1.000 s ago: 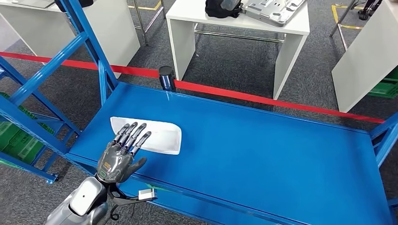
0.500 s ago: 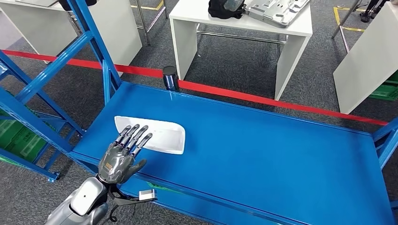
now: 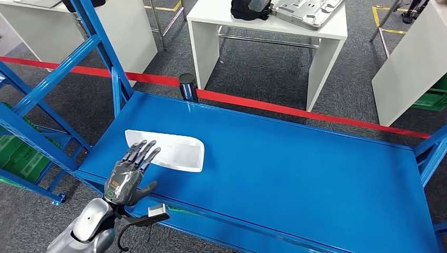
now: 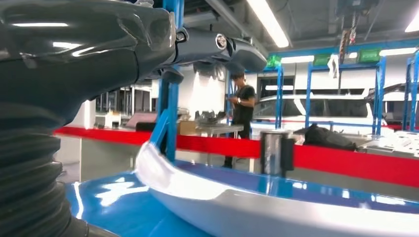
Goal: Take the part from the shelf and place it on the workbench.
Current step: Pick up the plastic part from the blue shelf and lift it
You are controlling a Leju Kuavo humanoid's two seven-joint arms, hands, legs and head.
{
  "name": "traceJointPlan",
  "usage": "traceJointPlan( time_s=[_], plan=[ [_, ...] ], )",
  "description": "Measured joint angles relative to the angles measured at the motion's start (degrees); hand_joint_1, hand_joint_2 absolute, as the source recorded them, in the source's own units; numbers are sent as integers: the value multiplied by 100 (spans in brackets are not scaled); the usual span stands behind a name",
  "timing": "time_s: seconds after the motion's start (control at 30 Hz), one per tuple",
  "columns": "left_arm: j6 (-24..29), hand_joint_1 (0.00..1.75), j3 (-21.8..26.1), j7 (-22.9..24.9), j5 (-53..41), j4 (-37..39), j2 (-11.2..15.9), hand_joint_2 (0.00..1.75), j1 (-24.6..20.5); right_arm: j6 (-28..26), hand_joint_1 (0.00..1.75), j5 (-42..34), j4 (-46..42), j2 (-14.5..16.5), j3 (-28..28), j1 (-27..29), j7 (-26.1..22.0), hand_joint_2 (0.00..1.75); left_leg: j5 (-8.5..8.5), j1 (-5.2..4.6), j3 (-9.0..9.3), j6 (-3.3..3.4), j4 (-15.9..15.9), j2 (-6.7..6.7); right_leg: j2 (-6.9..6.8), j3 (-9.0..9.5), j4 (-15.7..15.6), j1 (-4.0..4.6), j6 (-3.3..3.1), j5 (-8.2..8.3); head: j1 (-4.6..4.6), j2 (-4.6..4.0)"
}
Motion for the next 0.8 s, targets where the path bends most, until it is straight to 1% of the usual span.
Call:
traceJointPlan(
  time_s=[0.03,0.07,0.1,0.13,0.17,0.2,0.27,0.3,0.33,0.37,0.4,0.43,0.47,0.5,0.53,0.6,0.63,0.67,0.7,0.77,0.8],
  plan=[
    [-76,0,2,-94,256,42,14,175,-36,31,0,-1,-1,-32,7,-1,-18,0,19,-11,-4,29,-20,-1,-1,1,-15,-3,30,12,-5,0],
    [-143,0,2,-199,525,106,26,175,-87,70,0,1,-1,-58,16,-1,-43,0,52,0,19,59,-62,4,-4,-10,-7,-5,58,11,-1,0],
    [-177,0,1,-296,748,182,32,175,-151,114,0,2,-1,-91,27,-5,-69,0,90,11,45,93,-111,8,-5,-38,37,-1,74,-13,4,0],
    [-190,0,-1,-376,898,255,35,175,-217,148,0,3,-1,-120,36,-8,-90,0,128,25,70,125,-159,12,-7,-80,114,4,77,-59,8,0],
    [-197,0,-3,-436,998,332,36,175,-281,171,0,5,-1,-143,45,-14,-107,0,155,38,87,145,-189,16,-9,-181,318,4,63,-163,16,0],
    [-201,0,-4,-474,1064,406,35,175,-328,184,0,8,0,-166,56,-21,-116,0,163,31,80,158,-196,18,-8,-323,616,6,45,-301,20,0],
    [-212,0,-11,-525,1149,552,32,175,-382,191,0,11,1,-206,85,-33,-122,0,168,17,65,164,-193,25,-9,-678,1374,3,29,-592,23,0],
    [-226,0,-15,-540,1171,624,26,175,-394,191,0,10,1,-226,97,-34,-122,0,168,10,62,165,-191,27,-9,-787,1606,1,49,-655,22,0],
    [-245,0,-19,-550,1181,690,18,175,-408,191,0,8,1,-245,106,-34,-121,0,167,7,61,164,-186,27,-9,-789,1619,-1,87,-626,24,0],
    [-273,0,-20,-554,1185,758,3,175,-432,190,0,3,1,-264,110,-36,-119,0,164,7,62,159,-176,24,-11,-663,1366,-6,138,-503,24,0],
    [-299,0,-20,-557,1183,824,-16,175,-467,190,0,-6,1,-284,112,-42,-116,0,155,8,60,146,-155,19,-15,-453,946,-14,187,-334,24,0],
    [-319,0,-20,-560,1170,894,-39,175,-514,189,0,-16,1,-300,113,-53,-114,0,138,-2,48,122,-122,13,-19,-246,532,-13,200,-190,23,0],
    [-335,0,-21,-570,1148,963,-63,175,-569,189,0,-27,1,-315,114,-68,-112,0,117,-14,30,94,-84,8,-20,-90,214,-12,182,-86,19,0],
    [-342,0,-25,-587,1117,1030,-86,175,-622,188,0,-35,1,-325,115,-82,-110,0,100,-26,10,67,-52,6,-20,-14,55,-6,143,-42,17,0],
    [-351,0,-32,-608,1087,1100,-112,175,-674,187,0,-45,1,-330,117,-93,-110,0,91,-33,-7,43,-35,5,-17,-5,23,7,89,-39,14,0],
    [-366,0,-54,-668,1048,1244,-162,175,-771,184,0,-66,1,-338,119,-105,-109,0,78,-21,-34,8,-12,4,-12,-8,12,-3,23,-17,16,0],
    [-371,0,-67,-705,1040,1317,-187,175,-824,180,0,-77,1,-339,119,-109,-109,0,29,-11,-68,-19,52,3,-10,-5,8,-16,-4,-10,12,0],
    [-373,0,-80,-743,1029,1392,-208,175,-883,175,0,-84,1,-343,119,-113,-108,0,-78,1,-148,-51,220,1,-9,-2,2,-33,-30,-1,8,0],
    [-373,0,-91,-779,1018,1467,-228,175,-942,172,0,-88,1,-345,119,-117,-108,0,-240,20,-287,-88,511,-1,-7,-2,1,-42,-48,2,4,0],
    [-366,0,-119,-854,990,1644,-281,175,-1044,167,0,-92,1,-353,119,-120,-108,0,-592,56,-664,-146,1314,0,-3,-8,2,-34,-67,2,-1,0],
    [-360,0,-141,-894,974,1740,-314,175,-1090,167,0,-93,1,-355,119,-120,-109,0,-675,68,-815,-159,1611,0,0,-10,3,-28,-68,2,-1,0]
  ],
)
